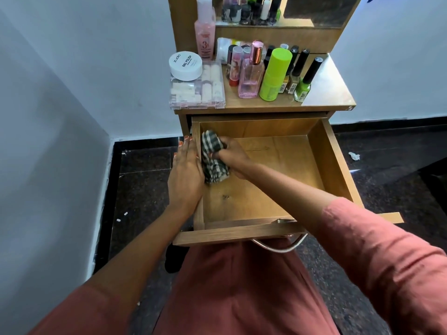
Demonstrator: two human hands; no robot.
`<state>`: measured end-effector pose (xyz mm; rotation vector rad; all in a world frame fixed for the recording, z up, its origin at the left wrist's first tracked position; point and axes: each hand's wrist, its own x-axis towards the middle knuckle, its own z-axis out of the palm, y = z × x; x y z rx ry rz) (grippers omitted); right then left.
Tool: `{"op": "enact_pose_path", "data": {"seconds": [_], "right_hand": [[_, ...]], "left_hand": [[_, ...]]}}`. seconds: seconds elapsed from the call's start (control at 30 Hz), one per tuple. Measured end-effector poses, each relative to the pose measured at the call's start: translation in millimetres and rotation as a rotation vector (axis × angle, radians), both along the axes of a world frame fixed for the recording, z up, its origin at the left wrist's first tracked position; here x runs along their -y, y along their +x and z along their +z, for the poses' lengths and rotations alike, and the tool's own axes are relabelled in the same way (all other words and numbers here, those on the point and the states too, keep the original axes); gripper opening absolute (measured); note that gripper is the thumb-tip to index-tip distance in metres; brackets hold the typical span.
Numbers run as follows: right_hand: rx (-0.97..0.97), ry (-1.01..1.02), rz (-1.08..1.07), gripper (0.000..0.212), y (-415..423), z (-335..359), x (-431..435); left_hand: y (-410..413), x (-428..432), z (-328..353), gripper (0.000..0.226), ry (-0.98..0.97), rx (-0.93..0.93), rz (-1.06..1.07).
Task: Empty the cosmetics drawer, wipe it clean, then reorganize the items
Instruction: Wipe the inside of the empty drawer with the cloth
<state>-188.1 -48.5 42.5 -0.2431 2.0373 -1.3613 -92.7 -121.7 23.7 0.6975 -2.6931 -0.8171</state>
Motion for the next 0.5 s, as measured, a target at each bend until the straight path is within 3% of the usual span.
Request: {"op": "enact_pose_path", "data": {"seconds": [0.2, 0.5], "right_hand": [[-0.063, -0.039, -0.062, 0.033, -10, -1, 11], [0.136, 0.070, 0.415, 0.025, 42, -10, -35]], "left_hand": [[-3, 1, 4, 0.046, 0.021, -0.009, -0.009], [-2, 6, 6, 0.045, 0.050, -0.012, -0.016]]}}
